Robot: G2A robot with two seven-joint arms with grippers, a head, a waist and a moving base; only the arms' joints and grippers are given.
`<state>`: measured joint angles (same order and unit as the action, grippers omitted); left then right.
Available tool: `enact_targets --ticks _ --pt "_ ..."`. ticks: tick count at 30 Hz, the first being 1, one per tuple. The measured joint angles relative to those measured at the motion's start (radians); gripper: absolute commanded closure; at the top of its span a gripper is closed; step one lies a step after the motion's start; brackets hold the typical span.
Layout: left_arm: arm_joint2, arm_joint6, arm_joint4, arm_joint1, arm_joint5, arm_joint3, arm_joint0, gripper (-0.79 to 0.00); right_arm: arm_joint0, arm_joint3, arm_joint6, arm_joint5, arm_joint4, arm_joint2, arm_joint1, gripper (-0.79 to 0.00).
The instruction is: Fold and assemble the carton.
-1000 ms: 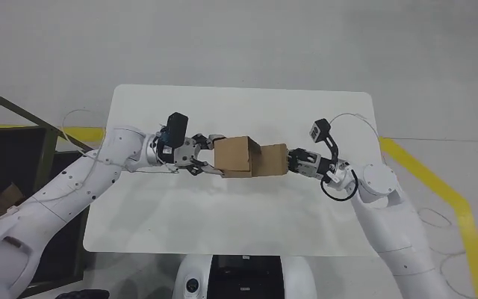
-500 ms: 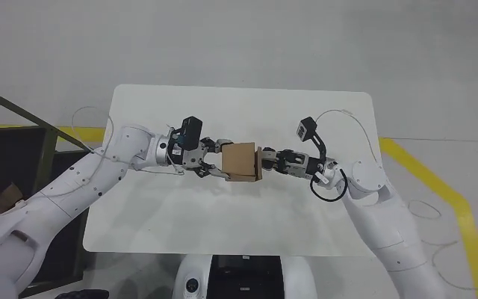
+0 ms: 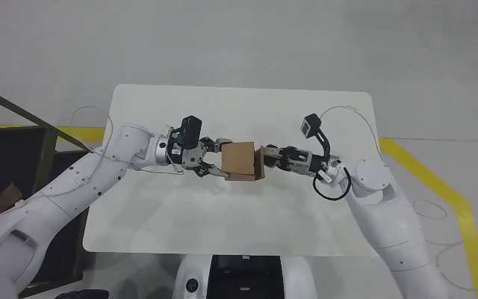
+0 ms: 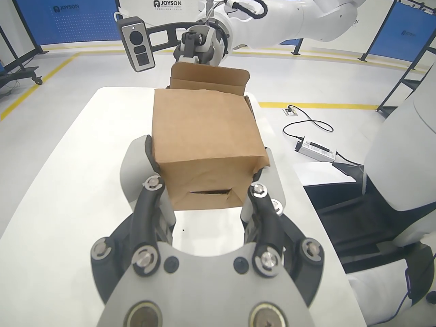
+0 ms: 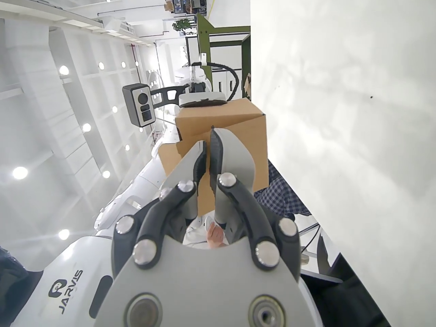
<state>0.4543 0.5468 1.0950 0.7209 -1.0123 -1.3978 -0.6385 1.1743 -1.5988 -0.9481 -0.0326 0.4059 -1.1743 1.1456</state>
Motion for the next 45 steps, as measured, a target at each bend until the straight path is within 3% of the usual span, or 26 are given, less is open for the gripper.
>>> enact_targets --ticks 10,23,45 --pt "-0.009 -0.026 -0.023 0.002 0.000 0.011 0.005 -0.252 0.002 -0.025 -0.015 -0.001 -0.016 0.007 -0.004 -0.071" --pt "-0.023 -0.062 -0.060 0.010 0.000 0.023 0.014 -0.252 0.002 -0.041 -0.018 0.004 -0.026 0.010 -0.008 -0.206" --pt "-0.032 -0.092 -0.087 0.011 0.000 0.020 0.025 -0.246 -0.007 -0.049 -0.046 -0.014 -0.087 0.027 -0.017 -0.286"
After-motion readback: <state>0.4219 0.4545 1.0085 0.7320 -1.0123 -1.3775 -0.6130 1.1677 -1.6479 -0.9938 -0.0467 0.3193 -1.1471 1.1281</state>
